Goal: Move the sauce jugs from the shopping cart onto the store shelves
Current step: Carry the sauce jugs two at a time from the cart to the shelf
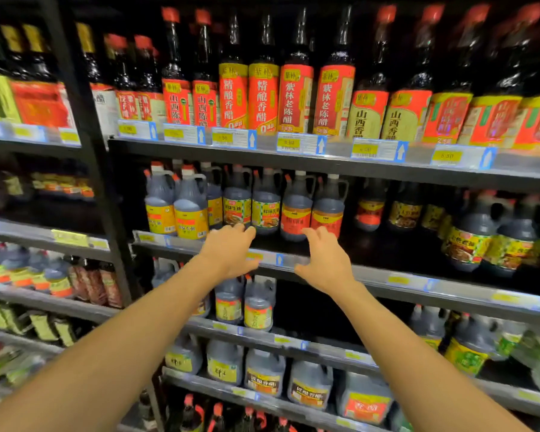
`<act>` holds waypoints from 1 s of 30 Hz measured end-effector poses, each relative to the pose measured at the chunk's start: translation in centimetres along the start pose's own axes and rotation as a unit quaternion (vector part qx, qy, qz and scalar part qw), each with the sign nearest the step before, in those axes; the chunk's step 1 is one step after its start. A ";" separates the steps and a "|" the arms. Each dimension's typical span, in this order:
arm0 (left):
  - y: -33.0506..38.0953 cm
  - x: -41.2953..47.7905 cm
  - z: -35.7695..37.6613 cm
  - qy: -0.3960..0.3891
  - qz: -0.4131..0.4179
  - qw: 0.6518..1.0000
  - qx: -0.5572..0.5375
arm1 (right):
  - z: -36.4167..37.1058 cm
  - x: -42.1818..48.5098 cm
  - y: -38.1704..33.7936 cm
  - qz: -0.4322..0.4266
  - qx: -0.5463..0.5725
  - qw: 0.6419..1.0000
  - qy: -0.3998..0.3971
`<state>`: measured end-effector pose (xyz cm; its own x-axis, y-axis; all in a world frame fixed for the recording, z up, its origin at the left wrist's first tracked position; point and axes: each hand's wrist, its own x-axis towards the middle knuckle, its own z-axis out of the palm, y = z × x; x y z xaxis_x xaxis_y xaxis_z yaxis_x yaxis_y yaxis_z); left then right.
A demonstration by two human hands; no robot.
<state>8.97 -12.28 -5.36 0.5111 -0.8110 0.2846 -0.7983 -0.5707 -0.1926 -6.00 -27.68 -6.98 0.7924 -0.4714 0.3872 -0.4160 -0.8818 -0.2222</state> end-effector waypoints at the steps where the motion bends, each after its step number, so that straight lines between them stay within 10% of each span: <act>1: -0.5 -1.3 -0.3 0.000 -0.010 1.000 0.004 | 0.1 -0.4 -1.0 -0.016 0.001 1.000 -0.006; 30: -38.9 -53.3 -3.0 -0.150 -0.428 0.888 0.075 | 12.1 -14.3 -60.4 -0.359 0.066 0.913 -0.181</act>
<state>11.81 53.52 -10.23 0.9901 -0.0576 0.1278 -0.0372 -0.9870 -0.1563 13.20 32.51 -9.87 0.9453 0.2851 0.1588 0.3076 -0.9409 -0.1419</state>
